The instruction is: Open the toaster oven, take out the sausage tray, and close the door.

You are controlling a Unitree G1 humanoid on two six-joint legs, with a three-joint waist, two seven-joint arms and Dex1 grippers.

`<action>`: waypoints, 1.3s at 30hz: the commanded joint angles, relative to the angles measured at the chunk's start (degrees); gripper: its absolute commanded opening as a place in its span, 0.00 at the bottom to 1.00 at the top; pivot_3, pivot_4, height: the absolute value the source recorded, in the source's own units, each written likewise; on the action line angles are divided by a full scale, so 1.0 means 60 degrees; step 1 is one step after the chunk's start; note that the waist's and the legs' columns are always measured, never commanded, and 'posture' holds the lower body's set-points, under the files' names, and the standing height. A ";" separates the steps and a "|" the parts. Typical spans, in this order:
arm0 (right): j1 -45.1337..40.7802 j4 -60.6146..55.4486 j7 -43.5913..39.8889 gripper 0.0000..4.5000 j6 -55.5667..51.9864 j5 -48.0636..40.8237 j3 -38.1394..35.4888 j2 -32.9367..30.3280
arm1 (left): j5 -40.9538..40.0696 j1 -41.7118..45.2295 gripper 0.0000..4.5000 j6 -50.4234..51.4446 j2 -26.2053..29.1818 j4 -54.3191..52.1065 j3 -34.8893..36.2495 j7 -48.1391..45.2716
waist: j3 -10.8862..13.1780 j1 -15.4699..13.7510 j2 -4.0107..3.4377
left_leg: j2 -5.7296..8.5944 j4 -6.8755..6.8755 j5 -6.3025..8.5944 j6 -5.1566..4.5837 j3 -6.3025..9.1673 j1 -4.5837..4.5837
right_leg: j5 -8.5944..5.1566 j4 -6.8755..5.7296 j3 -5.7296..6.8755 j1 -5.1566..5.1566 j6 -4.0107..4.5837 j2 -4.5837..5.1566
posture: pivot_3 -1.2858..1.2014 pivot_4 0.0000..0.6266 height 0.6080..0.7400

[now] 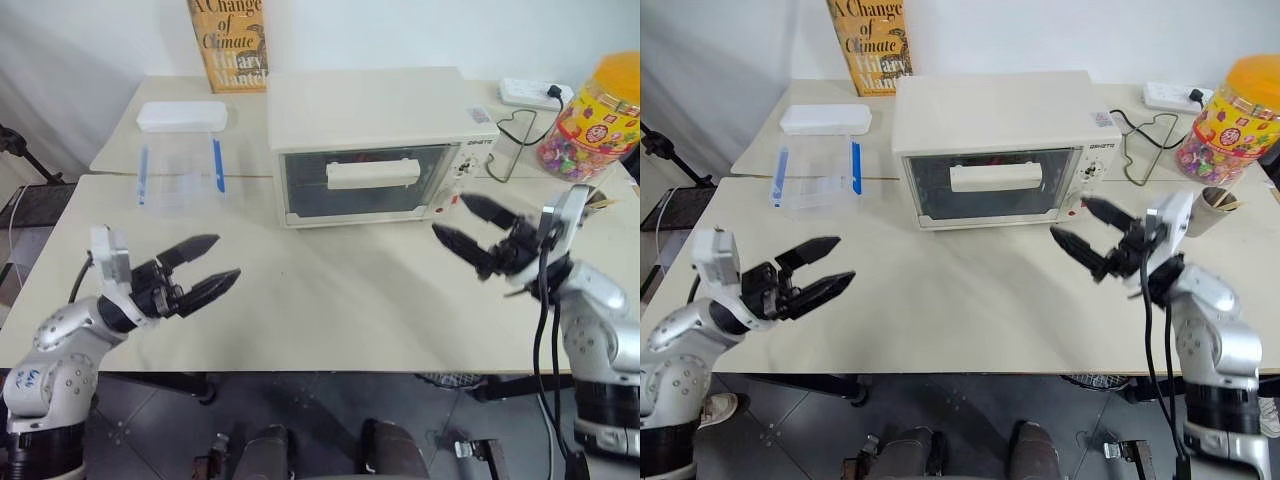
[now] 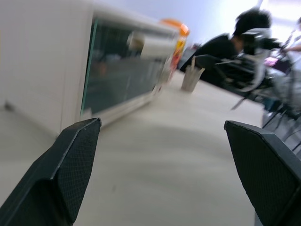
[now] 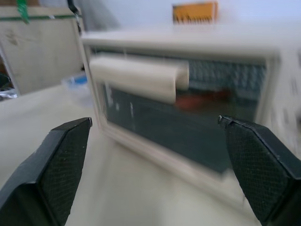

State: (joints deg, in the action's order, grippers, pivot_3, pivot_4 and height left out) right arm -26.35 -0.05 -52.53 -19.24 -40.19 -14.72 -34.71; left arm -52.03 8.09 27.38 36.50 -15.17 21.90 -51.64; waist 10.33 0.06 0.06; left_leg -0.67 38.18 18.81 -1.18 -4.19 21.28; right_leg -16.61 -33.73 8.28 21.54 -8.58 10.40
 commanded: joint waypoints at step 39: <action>-0.0072 0.0402 -0.3084 1.00 0.2814 0.2272 0.1611 -0.0005 | 0.2388 0.4644 0.00 -0.1218 -0.2317 0.4079 -0.2074 0.1169 | 0.0010 -0.0004 0.0014 | 0.0017 0.0006 0.0008 0.0009 -0.0120 0.0003 | 0.0000 0.0016 -0.0009 0.0012 0.0000 -0.0036 | 0.52 0.24 1.00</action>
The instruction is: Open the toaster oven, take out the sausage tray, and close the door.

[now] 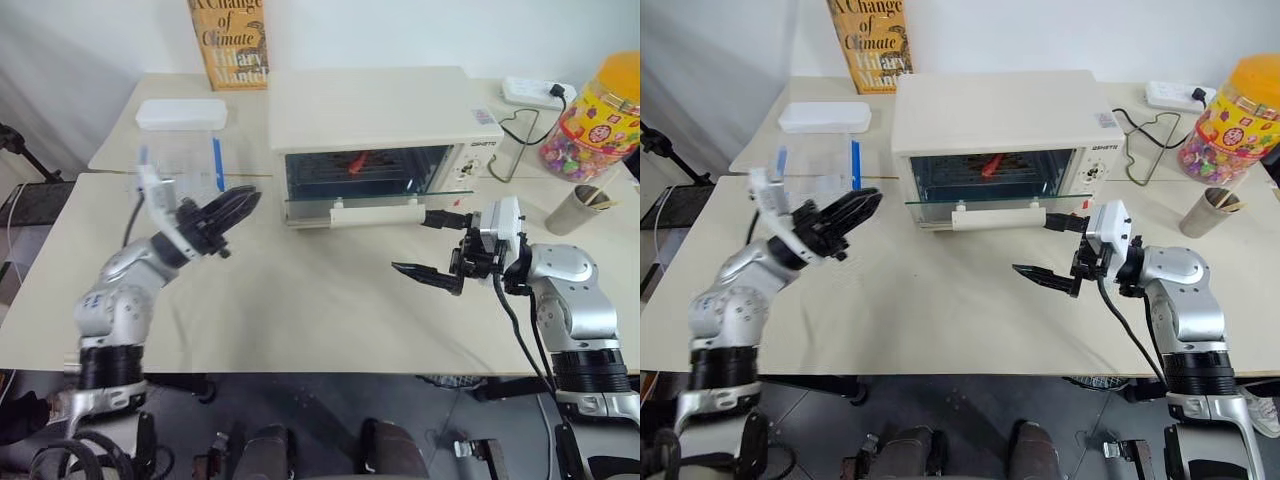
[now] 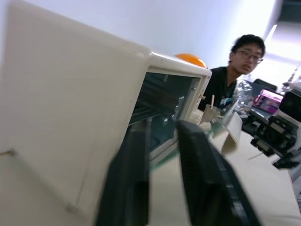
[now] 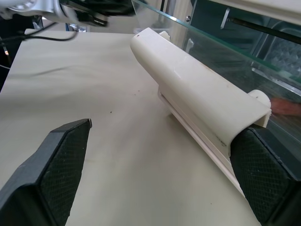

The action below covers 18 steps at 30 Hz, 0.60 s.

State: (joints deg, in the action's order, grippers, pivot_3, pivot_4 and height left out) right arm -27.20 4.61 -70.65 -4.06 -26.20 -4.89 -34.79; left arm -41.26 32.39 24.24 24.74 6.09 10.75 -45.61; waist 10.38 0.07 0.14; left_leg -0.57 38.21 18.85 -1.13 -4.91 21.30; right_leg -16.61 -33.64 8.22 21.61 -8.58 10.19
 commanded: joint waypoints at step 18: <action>0.2311 -0.1570 0.1602 1.00 0.0554 0.0106 -0.1098 -0.0167 | 0.1663 0.0402 0.00 -0.1274 -0.0747 0.1146 -0.1261 -0.1741 | 0.0007 -0.0178 0.0012 | -0.0006 0.0014 0.0000 -0.0001 -0.0009 0.0002 | 0.0000 -0.0001 0.0001 -0.0001 0.0000 -0.0003 | 0.52 0.24 1.00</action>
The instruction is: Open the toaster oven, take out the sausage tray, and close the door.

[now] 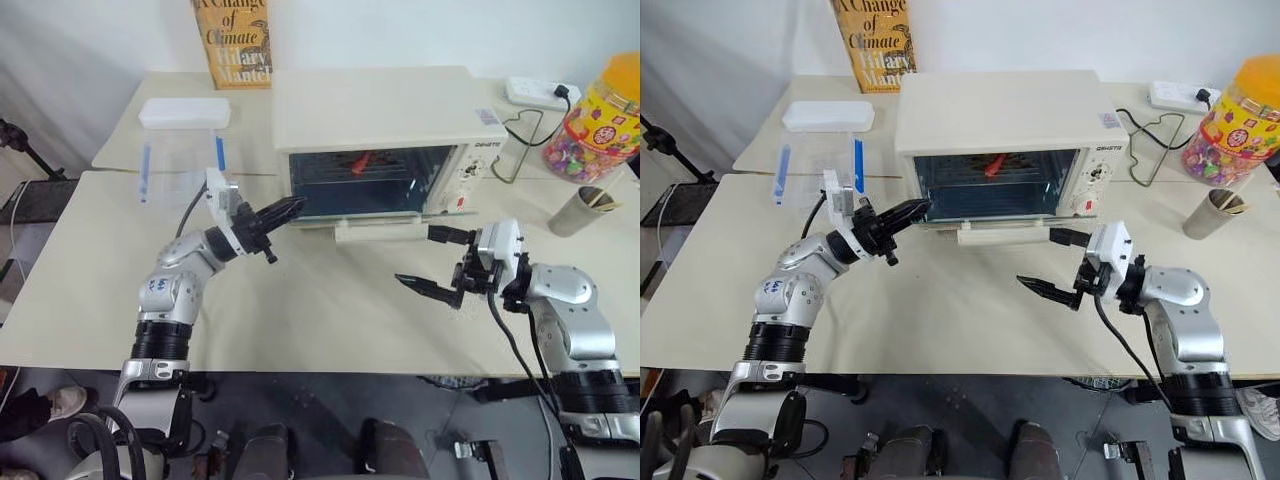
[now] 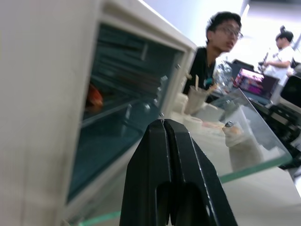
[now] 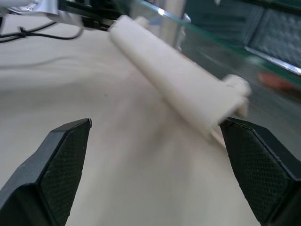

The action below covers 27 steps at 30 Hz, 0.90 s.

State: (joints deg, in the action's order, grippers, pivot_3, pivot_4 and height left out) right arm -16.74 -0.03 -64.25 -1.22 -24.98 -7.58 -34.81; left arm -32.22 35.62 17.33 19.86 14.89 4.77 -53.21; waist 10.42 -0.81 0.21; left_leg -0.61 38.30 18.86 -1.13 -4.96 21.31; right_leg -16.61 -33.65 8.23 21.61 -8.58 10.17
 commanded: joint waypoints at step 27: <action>0.0295 -0.3492 0.4054 1.00 -0.2178 0.0879 0.0008 -0.0262 | 0.2114 -0.1383 0.00 -0.1621 -0.0058 0.0226 -0.1074 -0.0374 | 0.0000 -0.0113 0.0000 | -0.0012 0.0011 0.0004 -0.0006 -0.0028 -0.0012 | 0.0003 -0.0018 -0.0047 0.0018 0.0005 -0.0007 | 0.52 0.24 1.00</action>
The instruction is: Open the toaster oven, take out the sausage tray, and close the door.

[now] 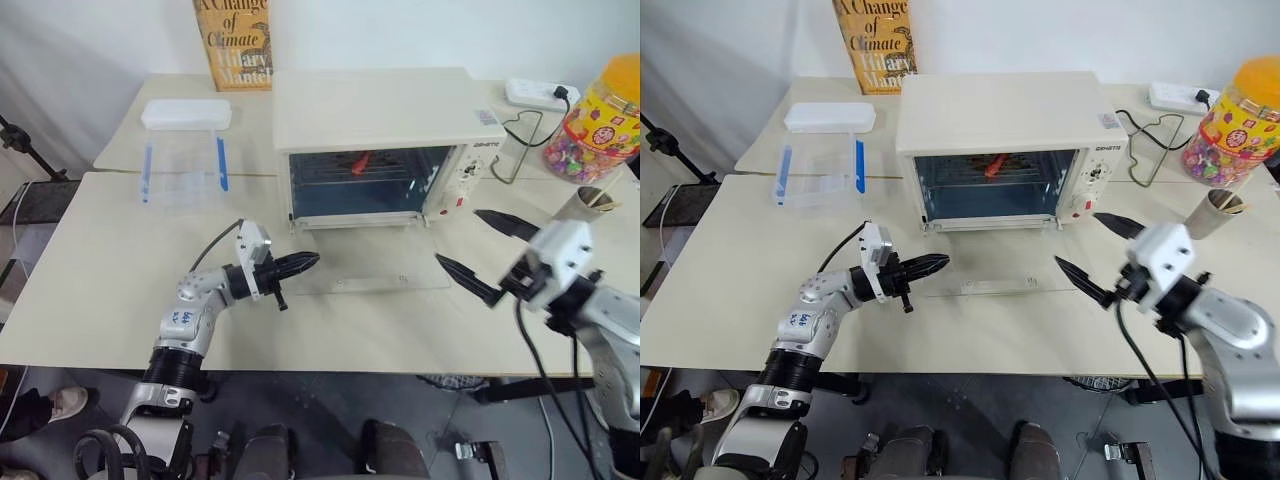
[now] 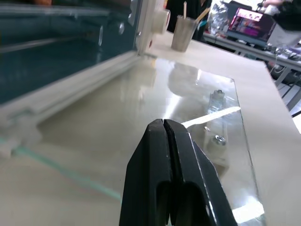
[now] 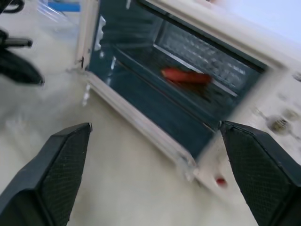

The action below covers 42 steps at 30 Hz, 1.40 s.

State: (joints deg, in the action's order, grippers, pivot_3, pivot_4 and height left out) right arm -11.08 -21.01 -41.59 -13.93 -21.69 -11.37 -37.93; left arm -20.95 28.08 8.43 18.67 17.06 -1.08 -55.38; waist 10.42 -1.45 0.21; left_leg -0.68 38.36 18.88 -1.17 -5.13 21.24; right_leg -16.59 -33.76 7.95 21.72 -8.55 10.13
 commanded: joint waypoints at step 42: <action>-0.8029 1.0912 0.6504 0.03 0.4171 0.9487 0.5707 0.3044 | -0.3134 -0.3757 1.00 0.1523 0.1016 -0.6273 0.2450 0.2014 | -0.0007 0.0581 0.0012 | -0.0020 -0.0015 0.0015 -0.0008 -0.0004 0.0019 | -0.0001 -0.0026 -0.0068 0.0080 0.0002 -0.0007 | 0.52 0.24 1.00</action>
State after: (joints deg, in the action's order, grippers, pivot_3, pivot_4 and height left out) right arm -58.50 45.45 -3.59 10.24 36.60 23.93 -20.07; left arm -39.61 4.83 18.66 24.51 -19.78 13.66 -42.76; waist 10.38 2.03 0.28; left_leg -0.82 38.28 18.97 -1.21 -5.16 21.36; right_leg -16.60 -33.91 7.54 22.19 -8.54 10.04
